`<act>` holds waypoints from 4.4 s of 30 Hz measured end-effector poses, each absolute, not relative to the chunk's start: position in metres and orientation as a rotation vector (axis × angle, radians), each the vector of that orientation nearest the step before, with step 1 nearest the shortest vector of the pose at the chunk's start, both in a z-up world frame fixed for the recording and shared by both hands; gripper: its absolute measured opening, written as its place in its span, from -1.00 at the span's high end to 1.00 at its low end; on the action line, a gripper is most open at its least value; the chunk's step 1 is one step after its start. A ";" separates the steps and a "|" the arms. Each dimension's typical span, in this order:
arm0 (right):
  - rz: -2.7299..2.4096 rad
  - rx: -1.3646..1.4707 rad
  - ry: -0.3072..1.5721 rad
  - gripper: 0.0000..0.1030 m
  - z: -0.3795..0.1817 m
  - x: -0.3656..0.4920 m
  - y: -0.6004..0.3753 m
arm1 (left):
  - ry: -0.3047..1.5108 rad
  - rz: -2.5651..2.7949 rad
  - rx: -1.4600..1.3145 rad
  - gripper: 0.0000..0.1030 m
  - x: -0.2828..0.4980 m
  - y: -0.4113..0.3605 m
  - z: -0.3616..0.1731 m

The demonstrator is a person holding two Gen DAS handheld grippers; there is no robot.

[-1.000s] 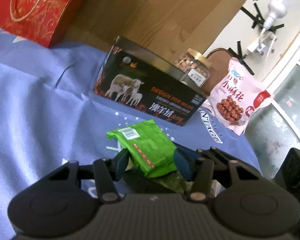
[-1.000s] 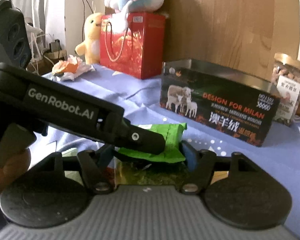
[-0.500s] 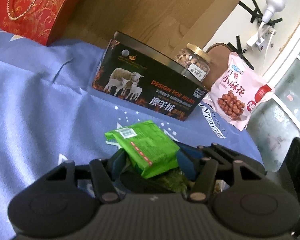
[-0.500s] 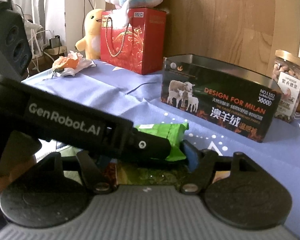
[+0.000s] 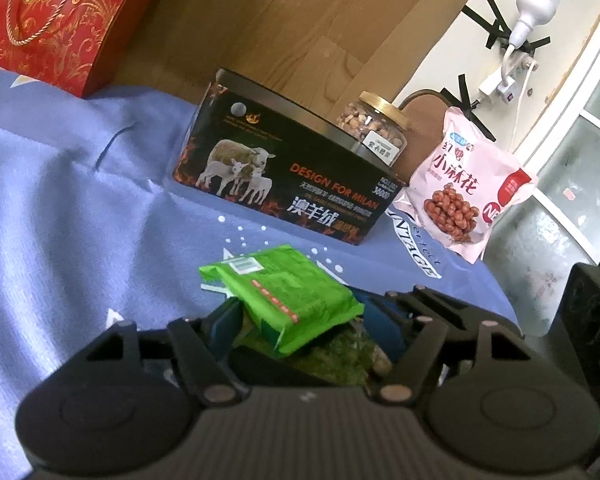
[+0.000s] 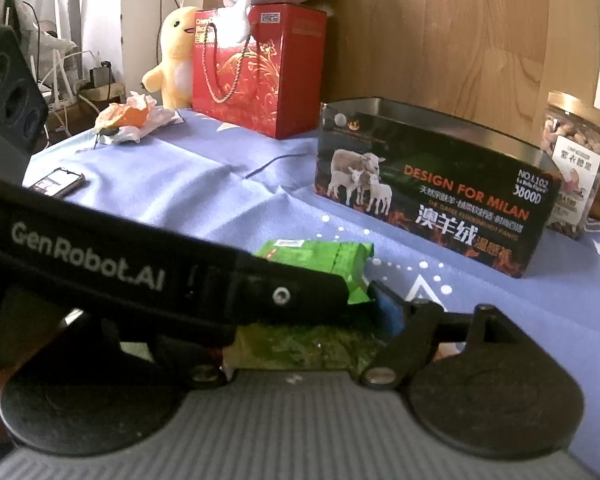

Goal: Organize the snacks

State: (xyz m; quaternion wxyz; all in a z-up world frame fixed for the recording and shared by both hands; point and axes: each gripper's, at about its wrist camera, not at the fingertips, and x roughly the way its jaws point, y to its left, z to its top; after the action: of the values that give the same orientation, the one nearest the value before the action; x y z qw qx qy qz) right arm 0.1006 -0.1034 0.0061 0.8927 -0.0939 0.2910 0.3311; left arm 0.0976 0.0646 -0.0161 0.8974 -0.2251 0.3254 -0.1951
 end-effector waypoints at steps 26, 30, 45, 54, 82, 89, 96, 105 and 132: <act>0.684 -0.221 0.561 -0.44 0.007 0.093 -0.105 | 0.670 -0.406 -0.480 -0.28 0.097 0.065 -0.017; 0.680 -0.215 0.547 -0.40 0.008 0.091 -0.106 | 0.672 -0.397 -0.509 -0.07 0.099 0.071 -0.018; 0.670 -0.199 0.501 -0.36 0.012 0.085 -0.109 | 0.637 -0.420 -0.548 -0.06 0.096 0.077 -0.019; 0.673 -0.199 0.535 -0.41 0.011 0.089 -0.106 | 0.662 -0.418 -0.562 -0.04 0.099 0.077 -0.021; 0.665 -0.209 0.538 -0.45 0.009 0.086 -0.106 | 0.675 -0.416 -0.576 0.02 0.100 0.078 -0.024; 0.669 -0.204 0.500 -0.29 0.012 0.081 -0.109 | 0.657 -0.411 -0.574 0.03 0.099 0.078 -0.023; 0.660 -0.194 0.453 -0.21 0.017 0.075 -0.112 | 0.643 -0.404 -0.575 0.03 0.098 0.077 -0.014; 0.628 -0.185 0.344 -0.18 0.038 0.075 -0.120 | 0.599 -0.433 -0.552 0.03 0.106 0.069 0.018; 0.551 -0.137 0.358 -0.24 0.055 0.150 -0.146 | 0.520 -0.413 -0.451 -0.04 0.180 0.048 0.059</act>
State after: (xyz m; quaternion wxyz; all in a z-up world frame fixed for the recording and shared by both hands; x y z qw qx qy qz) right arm 0.1505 -0.1457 0.0546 0.9442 -0.0673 0.1754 0.2704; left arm 0.1802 0.0475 0.0588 0.9205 -0.2196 0.2531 -0.2010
